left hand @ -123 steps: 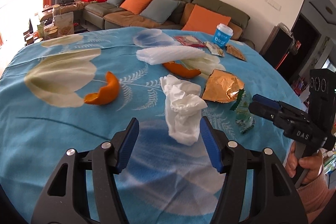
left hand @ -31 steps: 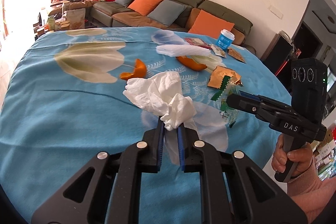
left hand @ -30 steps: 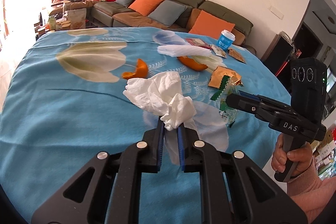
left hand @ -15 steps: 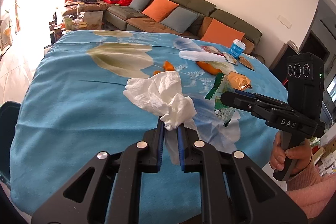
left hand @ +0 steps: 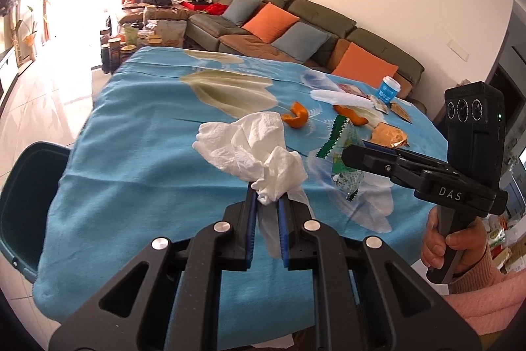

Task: Collect trash
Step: 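Carry the tissue and clear packet over to the teal bin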

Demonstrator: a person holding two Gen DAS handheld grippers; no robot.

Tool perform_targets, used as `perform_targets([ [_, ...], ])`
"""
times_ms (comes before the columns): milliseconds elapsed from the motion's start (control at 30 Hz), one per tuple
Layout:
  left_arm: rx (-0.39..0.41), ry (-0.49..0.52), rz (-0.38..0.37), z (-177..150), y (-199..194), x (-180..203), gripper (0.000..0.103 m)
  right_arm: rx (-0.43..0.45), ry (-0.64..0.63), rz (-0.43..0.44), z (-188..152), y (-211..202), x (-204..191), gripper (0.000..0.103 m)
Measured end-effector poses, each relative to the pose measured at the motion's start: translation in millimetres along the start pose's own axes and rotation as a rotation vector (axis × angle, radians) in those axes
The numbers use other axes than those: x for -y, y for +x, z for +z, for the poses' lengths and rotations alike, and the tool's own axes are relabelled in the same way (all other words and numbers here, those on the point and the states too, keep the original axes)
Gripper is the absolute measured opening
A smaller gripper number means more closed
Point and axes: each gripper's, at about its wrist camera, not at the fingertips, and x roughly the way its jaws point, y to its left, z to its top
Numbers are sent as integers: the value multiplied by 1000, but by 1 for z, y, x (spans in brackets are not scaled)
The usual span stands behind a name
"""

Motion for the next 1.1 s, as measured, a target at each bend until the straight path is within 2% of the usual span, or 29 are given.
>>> perform_targets([
  [467,37,-65,74,-9,-30,-40,12,-46,-54,85,13,37,-36,29],
  [1100,88,-183,213,-22,-71,-110,12,-122,-122,210,33,94,-89,29],
])
